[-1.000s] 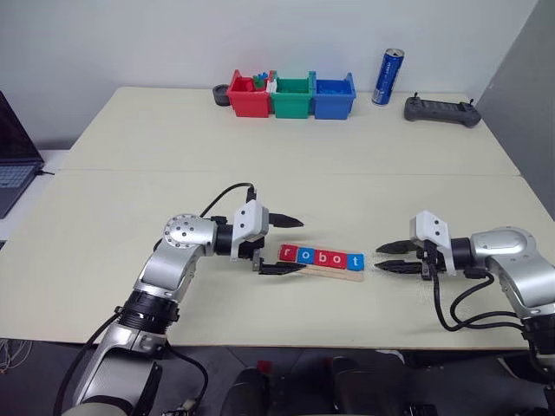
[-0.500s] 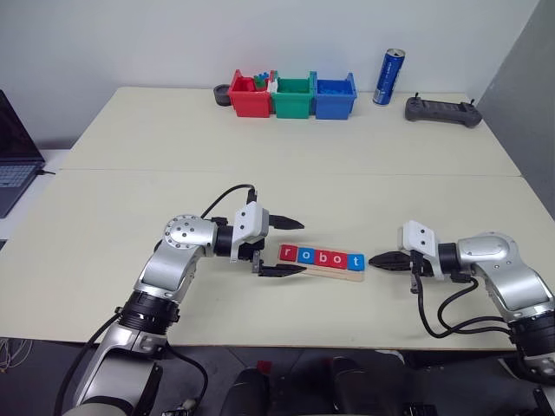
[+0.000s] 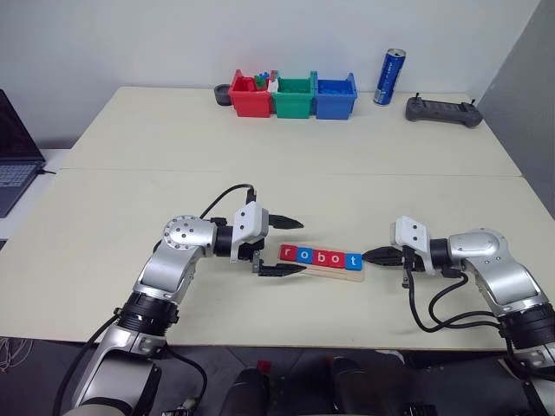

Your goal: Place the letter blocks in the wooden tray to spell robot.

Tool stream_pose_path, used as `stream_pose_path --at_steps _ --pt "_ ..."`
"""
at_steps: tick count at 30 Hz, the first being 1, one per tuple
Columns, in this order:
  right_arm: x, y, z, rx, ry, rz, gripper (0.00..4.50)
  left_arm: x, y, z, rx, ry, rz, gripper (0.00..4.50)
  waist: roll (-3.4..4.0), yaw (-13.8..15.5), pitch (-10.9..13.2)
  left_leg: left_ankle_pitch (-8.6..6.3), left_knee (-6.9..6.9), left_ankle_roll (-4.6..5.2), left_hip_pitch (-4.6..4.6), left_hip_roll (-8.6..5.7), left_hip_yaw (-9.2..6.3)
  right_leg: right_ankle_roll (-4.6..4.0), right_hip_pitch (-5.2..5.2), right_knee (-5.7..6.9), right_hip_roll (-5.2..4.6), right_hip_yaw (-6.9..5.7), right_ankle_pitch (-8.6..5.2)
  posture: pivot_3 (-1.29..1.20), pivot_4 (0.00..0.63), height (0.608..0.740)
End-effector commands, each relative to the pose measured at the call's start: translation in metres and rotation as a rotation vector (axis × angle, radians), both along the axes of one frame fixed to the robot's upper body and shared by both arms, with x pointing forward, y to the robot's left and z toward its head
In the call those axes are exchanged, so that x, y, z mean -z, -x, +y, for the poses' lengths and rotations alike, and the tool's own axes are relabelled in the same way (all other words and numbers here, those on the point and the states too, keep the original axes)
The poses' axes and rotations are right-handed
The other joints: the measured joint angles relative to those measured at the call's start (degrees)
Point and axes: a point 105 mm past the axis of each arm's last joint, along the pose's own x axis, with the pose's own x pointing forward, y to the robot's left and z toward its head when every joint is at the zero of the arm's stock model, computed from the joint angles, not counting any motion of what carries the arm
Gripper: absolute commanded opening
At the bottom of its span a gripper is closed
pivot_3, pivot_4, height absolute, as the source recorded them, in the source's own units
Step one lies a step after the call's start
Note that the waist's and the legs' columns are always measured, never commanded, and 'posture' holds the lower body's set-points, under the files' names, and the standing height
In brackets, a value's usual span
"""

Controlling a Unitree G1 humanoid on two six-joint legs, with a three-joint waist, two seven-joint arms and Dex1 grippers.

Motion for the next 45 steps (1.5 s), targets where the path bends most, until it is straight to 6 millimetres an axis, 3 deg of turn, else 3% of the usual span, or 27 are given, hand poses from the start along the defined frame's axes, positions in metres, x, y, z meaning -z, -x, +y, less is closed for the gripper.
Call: stream_pose_path --at_steps 1,18,24,27,33,38,45 --pt "-0.009 0.000 0.006 -0.030 -0.007 -0.033 0.01 -0.011 0.003 -0.002 0.016 0.015 -0.042 4.50 0.00 0.0 0.0 0.00 0.00 0.00 0.00 0.00 0.00 0.00 0.00 0.00 0.00 0.00 0.00 0.00 0.150 0.740" --pt "-0.007 0.004 0.020 -0.055 -0.027 -0.022 0.01 -0.013 -0.001 -0.003 0.012 0.017 -0.047 4.50 0.00 0.0 0.0 0.00 0.00 0.00 0.00 0.00 -0.01 0.00 0.00 0.00 0.00 -0.01 0.00 0.00 0.150 0.740" --pt "-0.025 0.010 0.014 -0.059 -0.043 -0.020 0.01 -0.012 -0.001 0.001 0.006 0.011 -0.050 4.50 0.01 0.0 0.0 0.00 0.00 0.00 0.00 0.00 -0.01 0.00 0.00 0.00 0.00 0.00 0.00 0.00 0.150 0.740" --pt "-0.037 0.023 0.006 -0.069 -0.039 0.008 0.58 -0.009 0.001 0.008 0.003 -0.009 -0.043 4.50 0.01 0.1 0.0 0.00 0.00 0.00 -0.02 -0.01 -0.04 0.00 0.00 -0.01 -0.01 -0.02 0.00 0.00 0.150 0.740" --pt "-0.037 0.031 -0.009 -0.032 0.022 0.030 2.63 -0.001 -0.006 0.021 -0.065 -0.063 -0.036 4.50 0.00 0.1 0.0 0.00 0.00 0.00 -0.02 0.00 -0.04 0.00 0.01 -0.01 0.00 -0.04 0.00 0.00 0.150 0.740" --pt "-0.033 0.033 -0.011 -0.017 0.040 0.038 4.41 0.002 -0.010 0.025 -0.104 -0.089 -0.030 4.50 0.00 0.0 0.0 0.00 0.00 0.00 -0.01 0.00 -0.02 0.00 0.00 -0.01 0.00 -0.03 0.00 0.00 0.150 0.740" --pt "-0.029 0.036 -0.009 -0.018 0.039 0.055 4.46 0.006 -0.008 0.029 -0.108 -0.117 -0.007 4.50 0.00 0.1 0.0 0.00 0.00 0.00 -0.02 0.00 -0.02 0.00 0.00 -0.01 0.00 -0.03 0.00 0.00 0.150 0.740"
